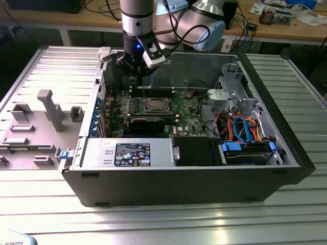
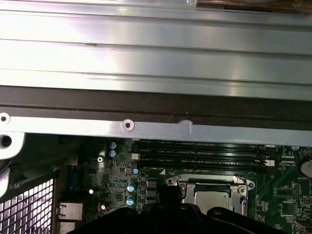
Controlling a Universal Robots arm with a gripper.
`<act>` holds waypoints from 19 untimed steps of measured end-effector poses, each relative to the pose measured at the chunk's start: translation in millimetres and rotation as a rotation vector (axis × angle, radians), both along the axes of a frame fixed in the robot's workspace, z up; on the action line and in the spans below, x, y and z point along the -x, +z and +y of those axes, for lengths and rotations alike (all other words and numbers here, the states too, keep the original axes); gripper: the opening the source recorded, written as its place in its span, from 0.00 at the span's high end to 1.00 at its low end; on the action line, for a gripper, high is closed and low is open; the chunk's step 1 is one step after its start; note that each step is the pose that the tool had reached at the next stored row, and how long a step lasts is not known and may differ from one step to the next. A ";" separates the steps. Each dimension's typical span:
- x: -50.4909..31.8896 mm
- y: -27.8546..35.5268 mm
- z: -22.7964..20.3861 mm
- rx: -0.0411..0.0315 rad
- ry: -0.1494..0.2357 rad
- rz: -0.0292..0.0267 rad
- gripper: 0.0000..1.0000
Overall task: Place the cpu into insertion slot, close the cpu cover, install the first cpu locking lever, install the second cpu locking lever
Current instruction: 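Install the first cpu locking lever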
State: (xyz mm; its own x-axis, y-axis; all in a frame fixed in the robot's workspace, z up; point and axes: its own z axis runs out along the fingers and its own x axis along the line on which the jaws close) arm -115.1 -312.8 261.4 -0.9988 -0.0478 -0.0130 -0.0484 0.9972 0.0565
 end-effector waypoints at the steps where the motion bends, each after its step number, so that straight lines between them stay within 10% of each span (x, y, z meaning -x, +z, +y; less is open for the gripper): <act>1: -0.1 0.0 0.0 0.0001 0.000 0.0000 0.89; 19: -4.9 0.0 0.0 0.0001 0.000 0.0000 0.89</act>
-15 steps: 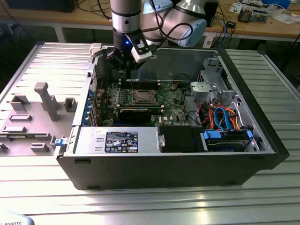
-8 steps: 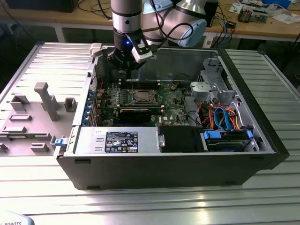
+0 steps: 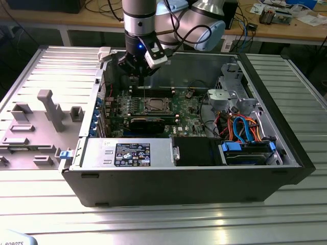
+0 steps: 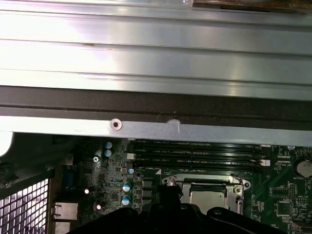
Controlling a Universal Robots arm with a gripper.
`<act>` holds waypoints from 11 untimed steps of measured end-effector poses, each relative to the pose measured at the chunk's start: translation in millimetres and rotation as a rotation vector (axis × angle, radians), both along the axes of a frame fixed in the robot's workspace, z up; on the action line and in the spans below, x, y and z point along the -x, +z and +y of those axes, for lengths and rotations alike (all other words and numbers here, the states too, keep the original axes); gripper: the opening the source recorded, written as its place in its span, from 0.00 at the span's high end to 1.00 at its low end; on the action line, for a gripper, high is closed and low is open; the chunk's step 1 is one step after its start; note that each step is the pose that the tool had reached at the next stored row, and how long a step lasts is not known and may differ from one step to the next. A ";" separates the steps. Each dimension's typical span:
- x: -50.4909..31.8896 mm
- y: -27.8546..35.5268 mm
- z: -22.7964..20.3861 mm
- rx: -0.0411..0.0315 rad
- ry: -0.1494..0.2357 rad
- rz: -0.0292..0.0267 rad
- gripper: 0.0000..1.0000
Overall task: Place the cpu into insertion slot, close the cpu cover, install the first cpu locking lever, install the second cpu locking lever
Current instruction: 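Install the first cpu locking lever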
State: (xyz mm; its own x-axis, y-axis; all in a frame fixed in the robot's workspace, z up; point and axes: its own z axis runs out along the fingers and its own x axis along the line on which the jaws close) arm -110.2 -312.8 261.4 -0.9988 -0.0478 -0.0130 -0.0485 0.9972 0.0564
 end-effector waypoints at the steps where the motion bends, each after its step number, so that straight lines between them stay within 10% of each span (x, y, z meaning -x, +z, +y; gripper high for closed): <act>1: -0.2 0.0 0.0 0.0000 0.000 -0.0001 0.89; 11: -2.6 0.0 0.0 0.0000 0.000 0.0000 0.89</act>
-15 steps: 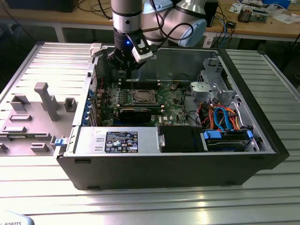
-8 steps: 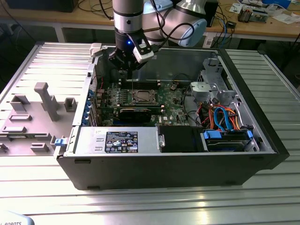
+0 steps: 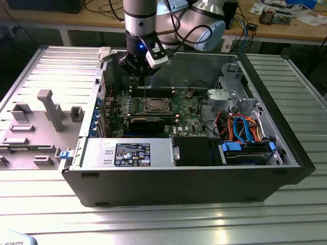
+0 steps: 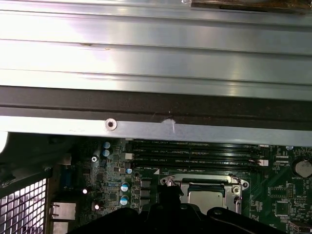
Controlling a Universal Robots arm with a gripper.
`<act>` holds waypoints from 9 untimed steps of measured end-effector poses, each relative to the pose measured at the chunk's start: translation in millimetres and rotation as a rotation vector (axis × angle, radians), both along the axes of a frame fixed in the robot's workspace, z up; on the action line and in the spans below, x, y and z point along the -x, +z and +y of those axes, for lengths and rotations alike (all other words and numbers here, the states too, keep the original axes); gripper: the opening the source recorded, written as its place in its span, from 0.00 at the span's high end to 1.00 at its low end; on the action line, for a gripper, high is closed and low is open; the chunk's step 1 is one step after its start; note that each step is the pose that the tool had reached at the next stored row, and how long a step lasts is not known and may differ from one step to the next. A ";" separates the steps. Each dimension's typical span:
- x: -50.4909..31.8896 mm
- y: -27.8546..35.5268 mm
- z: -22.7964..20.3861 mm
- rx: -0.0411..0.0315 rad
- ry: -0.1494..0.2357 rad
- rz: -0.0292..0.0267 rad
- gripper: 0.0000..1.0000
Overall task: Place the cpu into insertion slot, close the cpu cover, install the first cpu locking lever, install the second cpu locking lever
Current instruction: 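Install the first cpu locking lever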
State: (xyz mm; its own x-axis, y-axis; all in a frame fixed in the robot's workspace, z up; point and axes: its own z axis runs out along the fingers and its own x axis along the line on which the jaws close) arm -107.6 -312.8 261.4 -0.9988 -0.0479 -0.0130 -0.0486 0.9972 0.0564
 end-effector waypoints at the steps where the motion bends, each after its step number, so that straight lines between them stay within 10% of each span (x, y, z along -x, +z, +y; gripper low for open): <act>1: -0.2 0.0 0.0 0.0000 0.000 0.0000 0.89; 9: -2.4 0.0 0.0 0.0000 0.000 0.0000 0.89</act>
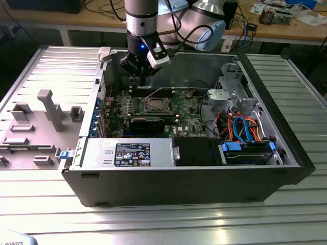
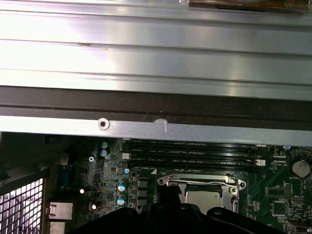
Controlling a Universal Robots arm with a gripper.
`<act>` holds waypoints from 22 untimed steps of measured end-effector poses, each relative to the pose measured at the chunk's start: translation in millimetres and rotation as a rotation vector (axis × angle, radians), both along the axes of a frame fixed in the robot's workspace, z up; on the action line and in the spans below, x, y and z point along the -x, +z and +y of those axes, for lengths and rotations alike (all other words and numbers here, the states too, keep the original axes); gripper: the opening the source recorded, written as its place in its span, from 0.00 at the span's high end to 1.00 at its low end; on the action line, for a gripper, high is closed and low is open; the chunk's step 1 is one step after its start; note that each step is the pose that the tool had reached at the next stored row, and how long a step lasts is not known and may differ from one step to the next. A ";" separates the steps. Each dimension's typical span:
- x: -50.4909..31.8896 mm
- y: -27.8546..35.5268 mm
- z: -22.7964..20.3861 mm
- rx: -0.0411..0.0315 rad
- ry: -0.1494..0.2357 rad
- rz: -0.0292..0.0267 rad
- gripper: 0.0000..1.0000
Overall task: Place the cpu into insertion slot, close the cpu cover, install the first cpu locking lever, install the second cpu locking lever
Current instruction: 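Install the first cpu locking lever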
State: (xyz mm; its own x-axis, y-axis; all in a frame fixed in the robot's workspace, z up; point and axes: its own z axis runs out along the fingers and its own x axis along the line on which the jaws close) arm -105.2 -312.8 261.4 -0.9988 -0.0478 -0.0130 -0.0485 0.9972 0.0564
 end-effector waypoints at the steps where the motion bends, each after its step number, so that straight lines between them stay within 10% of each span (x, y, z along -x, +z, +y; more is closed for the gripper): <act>1: 0.0 0.0 0.0 0.0000 0.000 0.0000 0.89; 22: -9.4 0.0 0.0 0.0000 0.000 0.0000 0.89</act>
